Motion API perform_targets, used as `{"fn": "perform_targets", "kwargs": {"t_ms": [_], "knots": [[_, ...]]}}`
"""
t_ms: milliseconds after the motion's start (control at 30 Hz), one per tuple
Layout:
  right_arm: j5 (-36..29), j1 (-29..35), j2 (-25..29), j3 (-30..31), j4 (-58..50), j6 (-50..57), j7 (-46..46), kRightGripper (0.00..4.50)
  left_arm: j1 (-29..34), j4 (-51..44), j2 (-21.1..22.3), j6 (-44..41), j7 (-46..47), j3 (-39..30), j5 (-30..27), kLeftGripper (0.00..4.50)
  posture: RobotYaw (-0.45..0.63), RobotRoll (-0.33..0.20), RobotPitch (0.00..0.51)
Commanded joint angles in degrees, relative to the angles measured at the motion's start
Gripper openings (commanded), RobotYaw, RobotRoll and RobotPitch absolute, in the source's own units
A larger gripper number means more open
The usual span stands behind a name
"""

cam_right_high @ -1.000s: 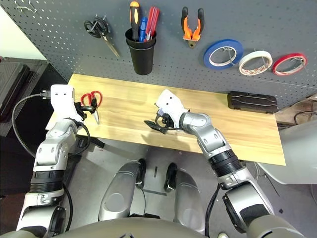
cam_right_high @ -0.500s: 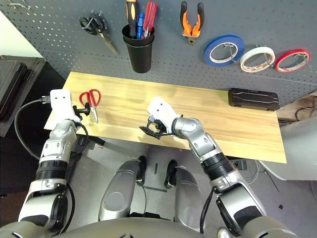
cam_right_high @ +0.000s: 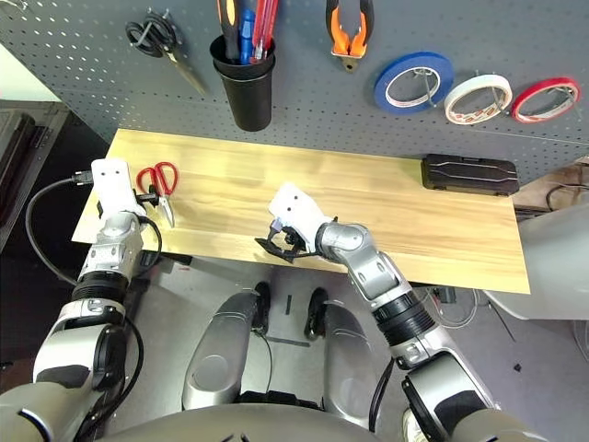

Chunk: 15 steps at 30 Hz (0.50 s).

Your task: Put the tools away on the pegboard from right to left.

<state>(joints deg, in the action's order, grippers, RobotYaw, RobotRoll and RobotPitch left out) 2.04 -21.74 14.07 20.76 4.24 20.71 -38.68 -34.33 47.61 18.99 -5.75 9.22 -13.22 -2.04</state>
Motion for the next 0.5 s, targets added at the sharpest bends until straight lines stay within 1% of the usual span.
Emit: {"fn": "perform_targets", "kwargs": {"t_ms": [33,200,500], "knots": [[0.2,1.1,0.3,0.2,-2.1,1.2,0.4,4.5,-1.2,5.6,0.7,2.1,1.3,0.0,1.0,4.44,0.17,0.0,0.367],[-0.1,1.1,0.5,-0.1,-4.0,2.6,1.0,4.5,-3.6,11.2,1.2,4.6,4.1,-0.2,1.1,4.44,0.16,0.0,0.364],[-0.3,2.0,1.8,-0.5,-5.7,3.2,1.0,4.5,-5.2,16.2,2.6,6.4,10.0,-1.1,0.5,4.44,0.15,0.0,0.354]]}}
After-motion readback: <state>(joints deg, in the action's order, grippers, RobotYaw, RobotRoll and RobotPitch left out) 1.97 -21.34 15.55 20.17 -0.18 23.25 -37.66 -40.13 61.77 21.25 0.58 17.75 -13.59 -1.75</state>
